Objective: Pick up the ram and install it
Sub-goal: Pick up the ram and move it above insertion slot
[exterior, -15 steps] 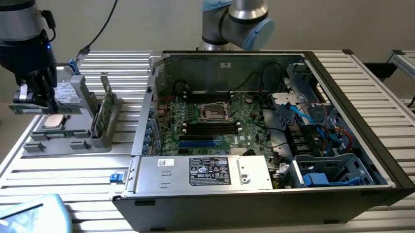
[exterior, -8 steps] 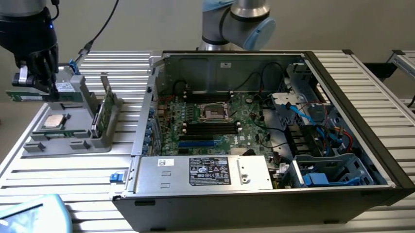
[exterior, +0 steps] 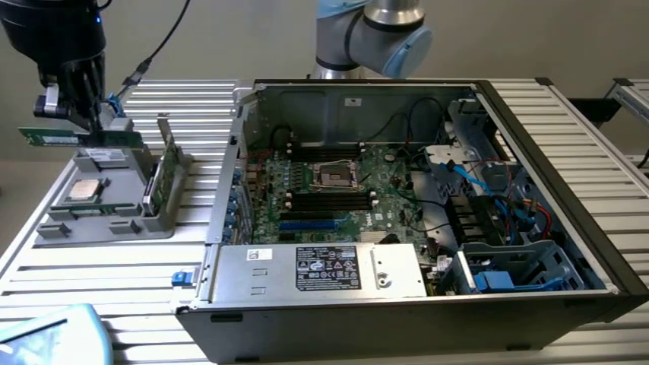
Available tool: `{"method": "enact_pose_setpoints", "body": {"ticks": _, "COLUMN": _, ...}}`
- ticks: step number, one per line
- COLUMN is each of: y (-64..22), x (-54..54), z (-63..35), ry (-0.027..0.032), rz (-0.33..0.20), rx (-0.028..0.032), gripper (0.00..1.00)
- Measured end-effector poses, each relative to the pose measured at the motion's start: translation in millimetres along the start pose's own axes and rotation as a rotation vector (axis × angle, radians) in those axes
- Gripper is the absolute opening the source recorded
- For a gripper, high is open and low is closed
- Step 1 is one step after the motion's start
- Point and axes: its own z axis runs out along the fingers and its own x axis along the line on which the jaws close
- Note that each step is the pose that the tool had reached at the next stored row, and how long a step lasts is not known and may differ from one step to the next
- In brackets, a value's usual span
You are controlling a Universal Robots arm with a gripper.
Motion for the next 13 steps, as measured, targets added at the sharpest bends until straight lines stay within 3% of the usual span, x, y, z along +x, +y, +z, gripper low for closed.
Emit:
{"method": "enact_pose_setpoints", "body": {"ticks": 6, "y": -23.4, "x": 2.3, "z": -19.4, "ry": -0.0014, "rz": -0.001, "rx": -0.0008, "gripper": 0.14}}
{"method": "enact_pose_setpoints", "body": {"ticks": 13, "y": -53.1, "x": 5.2, "z": -30.6, "ry": -0.0015, "rz": -0.001, "rx": -0.0011, "gripper": 0.14}}
